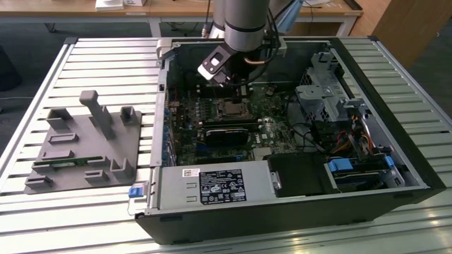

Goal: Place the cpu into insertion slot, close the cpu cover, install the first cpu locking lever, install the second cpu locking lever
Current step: 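Close the cpu cover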

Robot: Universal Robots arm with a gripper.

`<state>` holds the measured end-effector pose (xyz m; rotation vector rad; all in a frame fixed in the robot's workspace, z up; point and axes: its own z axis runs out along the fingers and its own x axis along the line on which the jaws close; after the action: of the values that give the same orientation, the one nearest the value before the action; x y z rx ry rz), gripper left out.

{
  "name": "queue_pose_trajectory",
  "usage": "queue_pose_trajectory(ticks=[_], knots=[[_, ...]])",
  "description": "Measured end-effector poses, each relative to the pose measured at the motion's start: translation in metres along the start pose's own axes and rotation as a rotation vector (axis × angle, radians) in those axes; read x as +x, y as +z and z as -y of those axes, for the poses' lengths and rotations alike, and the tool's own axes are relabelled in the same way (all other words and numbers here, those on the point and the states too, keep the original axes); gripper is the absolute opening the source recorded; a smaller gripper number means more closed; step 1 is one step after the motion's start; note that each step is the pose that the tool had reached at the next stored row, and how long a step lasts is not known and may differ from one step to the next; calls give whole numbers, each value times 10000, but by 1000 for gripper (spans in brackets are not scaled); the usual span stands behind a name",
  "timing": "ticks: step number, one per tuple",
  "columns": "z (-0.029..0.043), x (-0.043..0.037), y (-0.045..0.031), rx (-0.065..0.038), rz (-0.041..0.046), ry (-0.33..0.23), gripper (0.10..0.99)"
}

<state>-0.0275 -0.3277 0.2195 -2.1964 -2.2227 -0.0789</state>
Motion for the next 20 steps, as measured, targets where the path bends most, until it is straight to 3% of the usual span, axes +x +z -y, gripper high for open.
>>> queue_pose_trajectory(ticks=[8,20], knots=[[166,1,35,1,-3,-51,106],[257,-2,118,4,-1,-64,106]])
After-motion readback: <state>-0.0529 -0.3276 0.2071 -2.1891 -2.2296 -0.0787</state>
